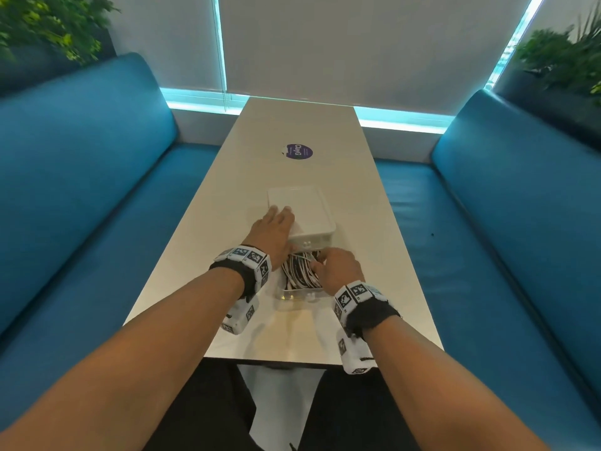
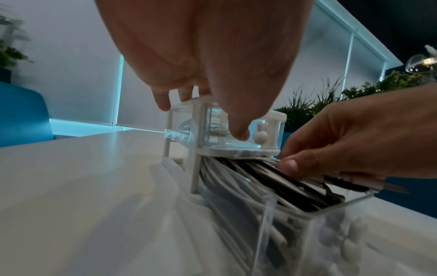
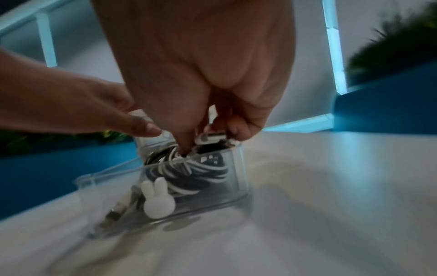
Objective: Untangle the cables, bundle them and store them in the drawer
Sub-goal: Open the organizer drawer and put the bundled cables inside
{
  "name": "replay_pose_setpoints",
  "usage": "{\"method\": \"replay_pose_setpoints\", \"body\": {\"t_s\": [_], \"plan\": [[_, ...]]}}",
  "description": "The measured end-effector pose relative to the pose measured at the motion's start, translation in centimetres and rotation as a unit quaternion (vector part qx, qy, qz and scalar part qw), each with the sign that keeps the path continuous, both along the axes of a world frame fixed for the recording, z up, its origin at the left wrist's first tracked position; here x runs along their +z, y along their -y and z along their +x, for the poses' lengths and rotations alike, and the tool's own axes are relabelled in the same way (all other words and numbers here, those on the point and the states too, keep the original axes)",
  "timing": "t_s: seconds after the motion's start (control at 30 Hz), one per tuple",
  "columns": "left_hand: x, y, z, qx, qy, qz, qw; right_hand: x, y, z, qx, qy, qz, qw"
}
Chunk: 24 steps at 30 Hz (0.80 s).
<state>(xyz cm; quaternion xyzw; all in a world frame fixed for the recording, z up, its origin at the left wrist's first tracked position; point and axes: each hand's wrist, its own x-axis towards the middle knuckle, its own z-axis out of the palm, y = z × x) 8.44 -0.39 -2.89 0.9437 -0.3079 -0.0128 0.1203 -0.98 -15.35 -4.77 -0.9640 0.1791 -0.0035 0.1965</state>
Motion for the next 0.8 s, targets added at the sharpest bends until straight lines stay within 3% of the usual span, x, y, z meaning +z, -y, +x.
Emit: {"method": "replay_pose_setpoints", "body": {"t_s": [0.13,0.33,0.47,0.63,0.8], "plan": [[-0.1,-0.3,0.5,-0.003,-0.024,-0.039,0.999,-0.5,0.6,0.6,-0.133,0.007,0.101,0.986],[-0.3,-0.4,0.7,-0.002,-0.059,-0.077,0.995,-1.6,2.4,1.0,-0.181,-0.049,0.135,0.973],[0.1,-0.6,1.0,-0.026,-0.078,-0.070,0.994,-2.1,2.4,1.9,-0.175,-0.043,0.181,0.967],[0.6,-0.6,0.8,-0.030,-0.070,-0.061,0.995,-2.2,1.5,1.9,-0.110,-0.051,0.124,0.985],[0.8,-0.5,0.6,-0.032,-0.071,-0.052,0.996,-1.3,3.4,1.4,-0.033,-0.102,0.289,0.951]]}}
